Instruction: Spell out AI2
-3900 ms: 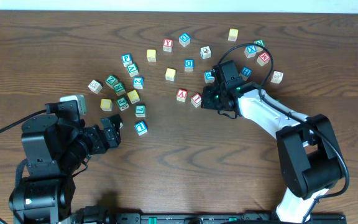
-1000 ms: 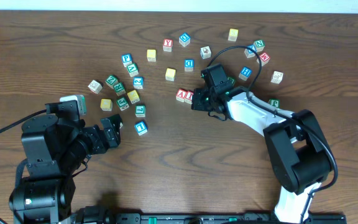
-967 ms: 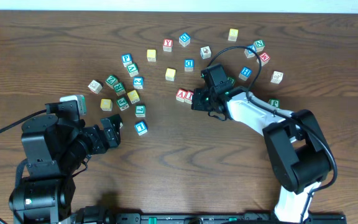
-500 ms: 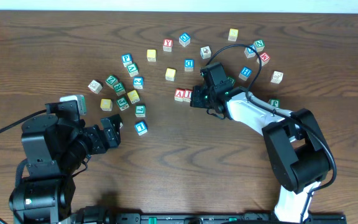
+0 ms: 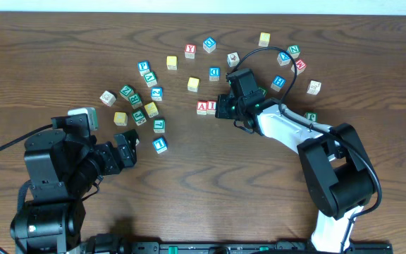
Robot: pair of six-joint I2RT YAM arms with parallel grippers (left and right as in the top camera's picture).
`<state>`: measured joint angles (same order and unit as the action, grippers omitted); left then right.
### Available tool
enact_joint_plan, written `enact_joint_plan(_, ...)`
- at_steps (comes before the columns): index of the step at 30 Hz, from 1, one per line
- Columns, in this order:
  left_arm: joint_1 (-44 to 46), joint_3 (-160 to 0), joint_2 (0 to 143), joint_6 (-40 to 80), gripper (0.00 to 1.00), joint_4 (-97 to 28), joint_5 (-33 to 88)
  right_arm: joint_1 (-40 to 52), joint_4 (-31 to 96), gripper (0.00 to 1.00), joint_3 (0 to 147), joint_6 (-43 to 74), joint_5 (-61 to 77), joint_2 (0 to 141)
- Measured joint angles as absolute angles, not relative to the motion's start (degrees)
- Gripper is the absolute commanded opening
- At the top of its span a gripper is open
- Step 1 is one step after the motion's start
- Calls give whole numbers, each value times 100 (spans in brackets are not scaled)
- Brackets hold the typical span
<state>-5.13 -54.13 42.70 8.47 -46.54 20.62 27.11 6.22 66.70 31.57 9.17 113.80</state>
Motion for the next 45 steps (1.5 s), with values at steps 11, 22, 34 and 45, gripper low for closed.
enact_joint_plan(11,-513,-5413,4270,847,98,-4654,2062,2711,563,5,6670,2987,919,11380)
enact_joint_plan(22,-513,-5413,4270,849,98,-4654,2062,2617,1883,2,7819,2329,915,11389)
enact_joint_plan(34,-513,-5413,4270,849,98,-4654,2062,2729,939,1,7944,2051,917,11666)
enact_joint_plan(45,-513,-5413,4270,849,98,-4654,2062,2803,906,1,7944,1979,921,11998)
